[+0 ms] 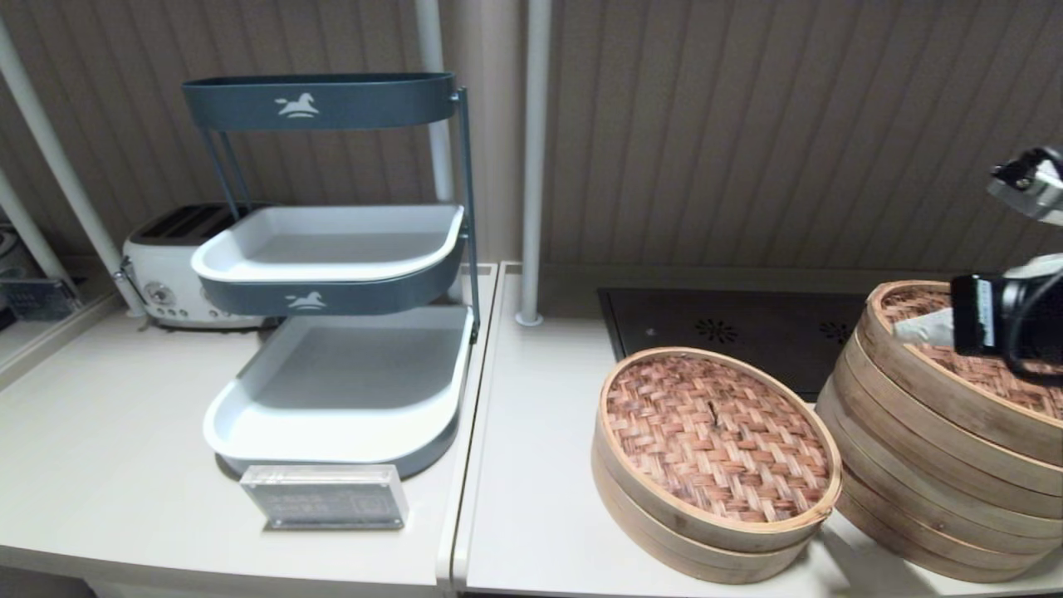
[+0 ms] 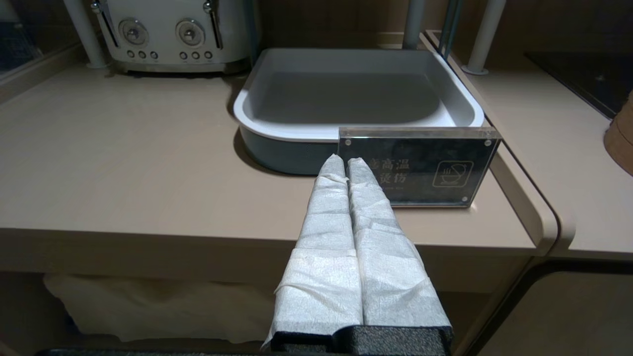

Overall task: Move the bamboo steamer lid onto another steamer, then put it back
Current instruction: Pick up the steamer

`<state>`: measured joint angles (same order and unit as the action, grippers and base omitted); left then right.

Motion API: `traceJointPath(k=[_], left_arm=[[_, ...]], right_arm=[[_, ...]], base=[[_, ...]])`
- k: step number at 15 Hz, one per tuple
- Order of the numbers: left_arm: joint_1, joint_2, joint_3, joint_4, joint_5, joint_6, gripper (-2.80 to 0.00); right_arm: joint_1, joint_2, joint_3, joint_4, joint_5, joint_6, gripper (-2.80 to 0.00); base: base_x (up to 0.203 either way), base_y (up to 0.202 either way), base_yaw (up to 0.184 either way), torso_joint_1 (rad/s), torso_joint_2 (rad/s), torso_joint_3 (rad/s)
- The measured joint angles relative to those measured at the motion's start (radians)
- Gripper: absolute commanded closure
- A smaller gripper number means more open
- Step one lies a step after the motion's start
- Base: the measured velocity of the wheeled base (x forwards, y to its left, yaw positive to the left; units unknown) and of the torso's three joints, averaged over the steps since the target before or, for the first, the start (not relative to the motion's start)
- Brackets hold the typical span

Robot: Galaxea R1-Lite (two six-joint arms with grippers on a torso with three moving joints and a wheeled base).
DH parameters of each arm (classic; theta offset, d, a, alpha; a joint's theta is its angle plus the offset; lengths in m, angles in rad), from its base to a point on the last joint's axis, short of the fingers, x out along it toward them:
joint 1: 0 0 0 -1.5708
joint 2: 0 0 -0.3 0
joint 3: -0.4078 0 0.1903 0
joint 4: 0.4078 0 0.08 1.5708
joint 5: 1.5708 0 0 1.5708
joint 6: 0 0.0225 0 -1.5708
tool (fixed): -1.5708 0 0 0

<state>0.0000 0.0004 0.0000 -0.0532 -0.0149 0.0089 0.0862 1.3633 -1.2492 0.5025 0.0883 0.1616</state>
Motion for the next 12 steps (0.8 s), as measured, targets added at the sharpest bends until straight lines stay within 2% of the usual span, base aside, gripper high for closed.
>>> traceJointPath(k=[4, 9, 10, 11, 12], left_arm=[[0.000, 0.000, 0.000, 0.000, 0.000, 0.000, 0.00], [0.000, 0.000, 0.000, -0.001, 0.000, 0.000, 0.00], [0.000, 0.000, 0.000, -0.001, -0.001, 0.000, 0.00], [0.000, 0.000, 0.000, -0.001, 0.000, 0.000, 0.00], [0.000, 0.000, 0.000, -0.001, -0.001, 0.000, 0.00]], right_arm=[[0.088, 0.206, -0.161, 0.102, -0.004, 0.077, 0.00], [0.142, 0.384, -0.245, 0.126, -0.007, 0.087, 0.00], [0.154, 0.408, -0.249, 0.127, -0.009, 0.089, -1.94], [0.163, 0.426, -0.250, 0.126, -0.016, 0.087, -2.80], [0.168, 0.442, -0.251, 0.124, -0.021, 0.086, -2.80]], base=[[0.000, 0.000, 0.000, 0.000, 0.00, 0.000], [0.000, 0.000, 0.000, 0.000, 0.00, 0.000], [0.000, 0.000, 0.000, 0.000, 0.00, 0.000], [0.000, 0.000, 0.000, 0.000, 0.00, 0.000], [0.000, 0.000, 0.000, 0.000, 0.00, 0.000]])
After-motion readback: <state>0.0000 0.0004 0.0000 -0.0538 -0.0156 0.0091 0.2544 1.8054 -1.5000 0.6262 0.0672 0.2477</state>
